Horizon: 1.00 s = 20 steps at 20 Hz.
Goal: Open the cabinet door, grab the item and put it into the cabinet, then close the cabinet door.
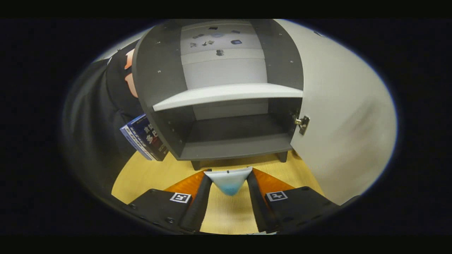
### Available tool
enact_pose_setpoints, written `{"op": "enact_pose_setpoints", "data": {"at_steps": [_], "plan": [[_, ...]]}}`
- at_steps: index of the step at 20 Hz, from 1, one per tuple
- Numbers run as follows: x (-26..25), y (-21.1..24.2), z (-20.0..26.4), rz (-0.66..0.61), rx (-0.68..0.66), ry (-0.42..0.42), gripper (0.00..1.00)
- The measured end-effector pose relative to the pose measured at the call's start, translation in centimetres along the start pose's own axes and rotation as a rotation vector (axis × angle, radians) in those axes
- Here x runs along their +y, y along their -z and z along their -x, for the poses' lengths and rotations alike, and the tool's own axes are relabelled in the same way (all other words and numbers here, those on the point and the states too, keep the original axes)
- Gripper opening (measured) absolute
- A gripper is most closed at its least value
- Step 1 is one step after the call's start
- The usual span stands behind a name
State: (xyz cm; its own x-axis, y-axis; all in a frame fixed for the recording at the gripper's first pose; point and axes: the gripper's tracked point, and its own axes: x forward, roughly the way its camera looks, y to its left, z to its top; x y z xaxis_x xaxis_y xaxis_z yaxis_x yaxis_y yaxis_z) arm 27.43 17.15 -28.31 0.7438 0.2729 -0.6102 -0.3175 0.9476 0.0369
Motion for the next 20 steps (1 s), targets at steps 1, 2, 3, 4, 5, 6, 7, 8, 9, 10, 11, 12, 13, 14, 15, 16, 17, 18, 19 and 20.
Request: {"op": "enact_pose_setpoints", "data": {"at_steps": [1,2,3,4,5,6,7,8,9,10,11,12,13,14,15,16,17,18,19,20], "plan": [[0.6,-1.6,0.6,-0.003,-0.019,-0.012,0.63],[1.1,-3.0,1.1,-0.002,-0.036,-0.019,0.63],[1.5,-4.4,1.3,0.004,-0.048,-0.023,0.63],[1.7,-5.9,1.6,0.015,-0.064,-0.022,0.64],[1.8,-7.3,1.9,0.03,-0.08,-0.017,0.63],[2.0,-8.6,2.1,0.043,-0.096,-0.013,0.63],[2.2,-9.9,2.4,0.049,-0.108,-0.011,0.63],[2.6,-11.2,2.5,0.049,-0.121,-0.014,0.63],[2.9,-12.6,2.7,0.049,-0.135,-0.019,0.63],[3.0,-13.9,2.8,0.05,-0.148,-0.022,0.63],[3.3,-15.2,2.9,0.053,-0.164,-0.026,0.63],[3.7,-16.5,3.0,0.058,-0.179,-0.029,0.63],[3.9,-18.0,3.1,0.064,-0.195,-0.027,0.63],[4.0,-19.2,3.1,0.069,-0.208,-0.027,0.63],[4.3,-20.3,3.0,0.076,-0.218,-0.025,0.63],[4.4,-21.3,2.6,0.084,-0.227,-0.023,0.63],[4.4,-22.3,2.2,0.093,-0.235,-0.017,0.63],[4.3,-23.2,1.7,0.1,-0.238,-0.01,0.63],[4.2,-24.1,1.0,0.103,-0.242,-0.001,0.63],[4.0,-24.7,0.3,0.109,-0.24,0.007,0.63]]}}
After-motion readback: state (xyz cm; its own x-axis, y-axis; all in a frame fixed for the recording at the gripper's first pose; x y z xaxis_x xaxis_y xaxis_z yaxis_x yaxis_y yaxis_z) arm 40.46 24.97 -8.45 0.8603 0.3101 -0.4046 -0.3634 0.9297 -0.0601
